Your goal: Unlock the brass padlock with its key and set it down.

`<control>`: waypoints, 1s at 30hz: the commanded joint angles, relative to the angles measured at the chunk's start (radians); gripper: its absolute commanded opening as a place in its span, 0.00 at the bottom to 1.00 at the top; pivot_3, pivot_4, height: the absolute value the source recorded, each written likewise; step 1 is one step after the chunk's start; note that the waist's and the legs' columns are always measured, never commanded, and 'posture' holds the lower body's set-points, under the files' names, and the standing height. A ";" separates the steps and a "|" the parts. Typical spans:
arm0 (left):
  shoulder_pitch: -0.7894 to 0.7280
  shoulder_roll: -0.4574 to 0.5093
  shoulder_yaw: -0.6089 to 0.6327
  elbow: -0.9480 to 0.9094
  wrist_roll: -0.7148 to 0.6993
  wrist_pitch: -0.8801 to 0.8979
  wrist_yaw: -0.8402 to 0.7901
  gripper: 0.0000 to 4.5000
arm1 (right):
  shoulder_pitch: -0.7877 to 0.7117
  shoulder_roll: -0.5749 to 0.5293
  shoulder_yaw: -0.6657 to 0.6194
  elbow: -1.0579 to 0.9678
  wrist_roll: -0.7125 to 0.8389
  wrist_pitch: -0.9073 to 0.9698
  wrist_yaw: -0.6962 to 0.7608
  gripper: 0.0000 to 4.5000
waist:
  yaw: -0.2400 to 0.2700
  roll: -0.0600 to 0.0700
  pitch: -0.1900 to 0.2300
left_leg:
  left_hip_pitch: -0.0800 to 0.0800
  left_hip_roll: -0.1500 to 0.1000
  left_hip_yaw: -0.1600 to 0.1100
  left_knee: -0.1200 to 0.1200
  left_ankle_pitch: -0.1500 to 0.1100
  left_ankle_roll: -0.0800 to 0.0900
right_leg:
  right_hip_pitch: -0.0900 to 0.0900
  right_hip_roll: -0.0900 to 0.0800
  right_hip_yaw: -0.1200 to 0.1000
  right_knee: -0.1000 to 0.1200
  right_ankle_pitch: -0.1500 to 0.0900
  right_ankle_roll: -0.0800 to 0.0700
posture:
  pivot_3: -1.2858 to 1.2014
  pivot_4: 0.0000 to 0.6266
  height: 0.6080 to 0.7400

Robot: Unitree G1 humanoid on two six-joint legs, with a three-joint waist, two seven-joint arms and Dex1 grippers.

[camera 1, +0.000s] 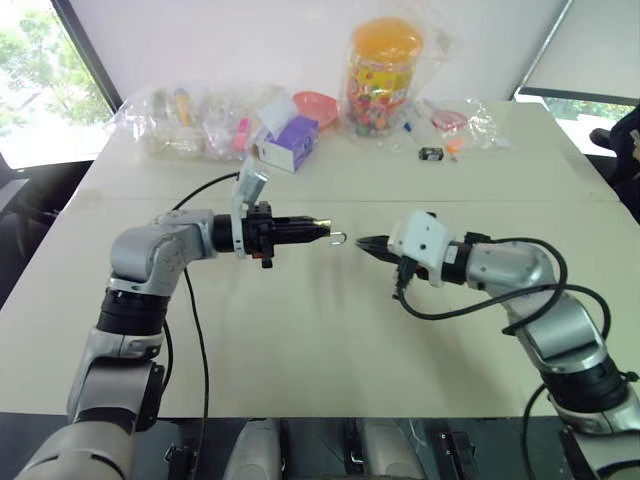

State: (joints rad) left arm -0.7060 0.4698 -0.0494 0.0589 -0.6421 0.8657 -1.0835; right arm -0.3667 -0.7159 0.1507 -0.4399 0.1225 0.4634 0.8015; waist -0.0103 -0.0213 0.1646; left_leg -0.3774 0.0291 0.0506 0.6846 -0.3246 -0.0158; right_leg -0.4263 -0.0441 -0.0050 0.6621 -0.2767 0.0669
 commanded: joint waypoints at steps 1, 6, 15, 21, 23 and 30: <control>0.033 -0.045 -0.037 0.024 0.028 -0.005 0.048 0.00 | 0.023 -0.001 -0.075 -0.069 0.008 0.021 -0.045 0.01 | 0.000 0.000 0.000 | 0.000 0.000 0.000 0.000 0.000 0.000 | 0.000 0.000 0.000 0.000 0.000 0.000 | 0.52 0.24 1.00; 0.040 -0.150 -0.065 0.160 0.095 -0.055 0.132 0.00 | 0.067 0.000 -0.099 -0.131 0.007 0.063 -0.082 0.01 | 0.001 0.000 0.000 | 0.000 0.000 0.000 0.000 0.000 0.000 | 0.000 0.000 0.000 0.000 0.000 0.000 | 0.52 0.24 1.00; 0.015 -0.233 -0.042 0.280 0.122 -0.038 0.200 0.00 | 0.107 0.008 -0.070 -0.203 -0.015 0.100 -0.125 0.01 | -0.001 0.000 0.000 | 0.000 0.000 -0.001 0.000 0.000 0.000 | 0.000 0.001 0.000 0.000 0.000 0.000 | 0.52 0.24 1.00; 0.019 -0.241 -0.053 0.338 0.155 -0.055 0.196 0.00 | 0.114 0.025 -0.041 -0.213 -0.023 0.101 -0.143 0.01 | 0.000 0.000 0.000 | 0.000 0.000 -0.001 0.000 0.000 0.000 | 0.000 0.001 0.000 0.000 0.000 0.000 | 0.52 0.24 1.00; 0.017 -0.238 -0.047 0.342 0.158 -0.052 0.193 0.00 | 0.112 0.026 -0.034 -0.211 -0.025 0.098 -0.143 0.01 | 0.000 0.000 0.000 | 0.000 0.000 0.000 0.000 0.000 0.000 | 0.000 0.001 0.000 0.000 0.000 0.000 | 0.52 0.24 1.00; 0.038 -0.193 -0.036 0.323 0.169 -0.051 0.171 0.53 | 0.098 0.029 -0.019 -0.191 -0.031 0.081 -0.141 0.00 | -0.001 0.000 0.000 | 0.000 0.000 -0.001 0.000 0.000 0.000 | 0.000 0.001 0.000 0.000 0.000 0.000 | 0.52 0.24 1.00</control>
State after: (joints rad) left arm -0.6720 0.2552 -0.1030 0.4037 -0.4765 0.8224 -0.9122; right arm -0.2528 -0.6892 0.1408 -0.6066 0.0988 0.5633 0.6651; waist -0.0111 -0.0215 0.1647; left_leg -0.3772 0.0291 0.0501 0.6846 -0.3246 -0.0159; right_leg -0.4262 -0.0433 -0.0051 0.6623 -0.2767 0.0669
